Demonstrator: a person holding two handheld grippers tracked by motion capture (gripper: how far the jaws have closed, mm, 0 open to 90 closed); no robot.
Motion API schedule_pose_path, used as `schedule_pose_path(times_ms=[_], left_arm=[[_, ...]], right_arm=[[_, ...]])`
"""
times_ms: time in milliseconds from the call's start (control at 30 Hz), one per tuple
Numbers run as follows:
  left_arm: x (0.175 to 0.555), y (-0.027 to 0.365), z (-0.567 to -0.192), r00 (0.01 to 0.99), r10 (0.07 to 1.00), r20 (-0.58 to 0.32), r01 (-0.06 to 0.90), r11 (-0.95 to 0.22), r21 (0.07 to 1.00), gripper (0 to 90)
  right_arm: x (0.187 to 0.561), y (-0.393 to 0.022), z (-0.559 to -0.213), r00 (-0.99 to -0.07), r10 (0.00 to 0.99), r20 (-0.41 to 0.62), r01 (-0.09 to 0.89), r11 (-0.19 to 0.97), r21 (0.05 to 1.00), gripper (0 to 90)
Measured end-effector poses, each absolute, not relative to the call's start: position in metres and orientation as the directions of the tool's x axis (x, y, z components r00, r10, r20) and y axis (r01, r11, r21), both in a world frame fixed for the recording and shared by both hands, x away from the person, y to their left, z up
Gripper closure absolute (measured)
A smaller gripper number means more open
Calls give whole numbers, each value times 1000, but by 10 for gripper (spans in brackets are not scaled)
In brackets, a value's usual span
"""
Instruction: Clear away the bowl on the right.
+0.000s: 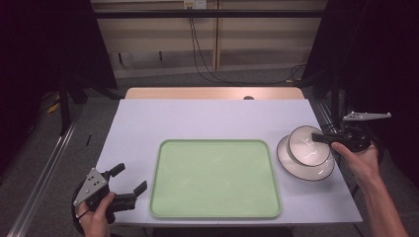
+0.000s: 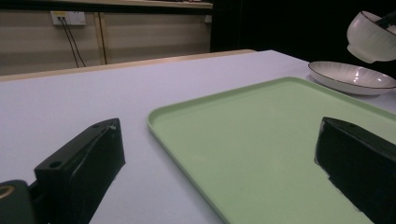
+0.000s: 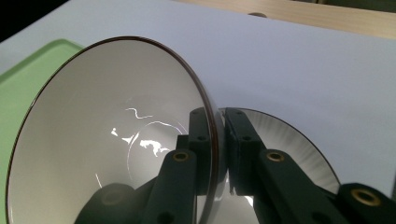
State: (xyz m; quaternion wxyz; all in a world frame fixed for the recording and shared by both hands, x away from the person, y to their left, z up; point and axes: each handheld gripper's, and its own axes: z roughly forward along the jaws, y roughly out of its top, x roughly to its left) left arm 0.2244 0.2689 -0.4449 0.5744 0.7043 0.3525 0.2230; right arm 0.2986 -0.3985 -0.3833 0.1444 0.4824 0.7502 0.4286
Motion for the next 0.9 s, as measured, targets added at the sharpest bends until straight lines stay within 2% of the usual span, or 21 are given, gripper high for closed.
schedule_pose_path(times_ms=[900], left_arm=[[227, 268, -446, 651, 755, -83, 243, -103, 965, 16]], right_arm=[[303, -356, -376, -583, 784, 212, 600, 239, 763, 826]])
